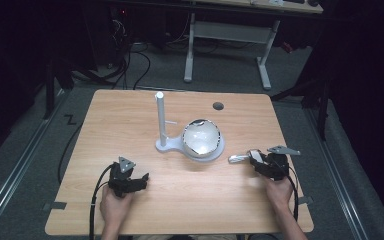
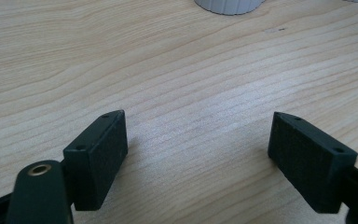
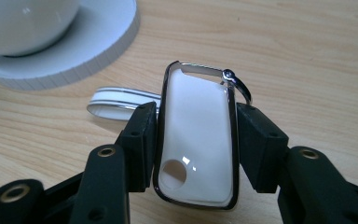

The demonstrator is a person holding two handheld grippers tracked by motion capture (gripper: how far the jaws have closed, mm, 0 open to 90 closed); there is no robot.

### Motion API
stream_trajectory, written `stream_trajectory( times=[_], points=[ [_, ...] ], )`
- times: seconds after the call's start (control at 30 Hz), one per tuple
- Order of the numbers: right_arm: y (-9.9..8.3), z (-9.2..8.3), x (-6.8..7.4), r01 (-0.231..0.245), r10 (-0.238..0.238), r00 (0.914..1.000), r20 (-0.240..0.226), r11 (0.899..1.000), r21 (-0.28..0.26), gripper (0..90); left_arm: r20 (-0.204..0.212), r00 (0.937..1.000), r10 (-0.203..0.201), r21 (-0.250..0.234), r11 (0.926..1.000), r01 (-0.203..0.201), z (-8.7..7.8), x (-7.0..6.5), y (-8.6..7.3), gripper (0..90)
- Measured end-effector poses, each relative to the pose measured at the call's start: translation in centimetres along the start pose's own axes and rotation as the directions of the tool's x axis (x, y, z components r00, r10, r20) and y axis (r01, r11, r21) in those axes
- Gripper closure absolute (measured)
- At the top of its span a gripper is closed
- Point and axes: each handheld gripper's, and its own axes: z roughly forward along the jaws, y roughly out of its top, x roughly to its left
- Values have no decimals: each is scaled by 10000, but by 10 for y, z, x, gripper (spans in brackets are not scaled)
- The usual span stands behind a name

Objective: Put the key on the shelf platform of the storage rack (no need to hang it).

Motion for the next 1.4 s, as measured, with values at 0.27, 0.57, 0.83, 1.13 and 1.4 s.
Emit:
stream_trajectory(
  times=[0.27, 0.57, 0.83, 1.13, 1.4],
  points=[
    [5, -13, -1, 77, -84, 9997, -228, 9995, -309, 520, -3, 10000, 64, -26, 10000, -64, 1, 0, 0, 202],
    [14, -32, -2, 384, -401, 9988, -274, 9974, -606, 519, -9, 9999, 115, -44, 9999, -115, 1, 0, 0, 202],
    [23, -50, 1, 802, -827, 9962, -285, 9936, -797, 519, 51, 9997, 236, -25, 9997, -236, 1, 1, 0, 202],
    [34, -69, 8, 1058, -1100, 9935, -302, 9875, -1172, 518, 23, 9999, 146, -29, 9999, -146, 1, 1, 0, 202],
    [43, -80, 15, 1420, -1471, 9886, -336, 9824, -1215, 518, 8, 10000, 80, -34, 10000, -80, 0, 0, 0, 202]
  ],
)
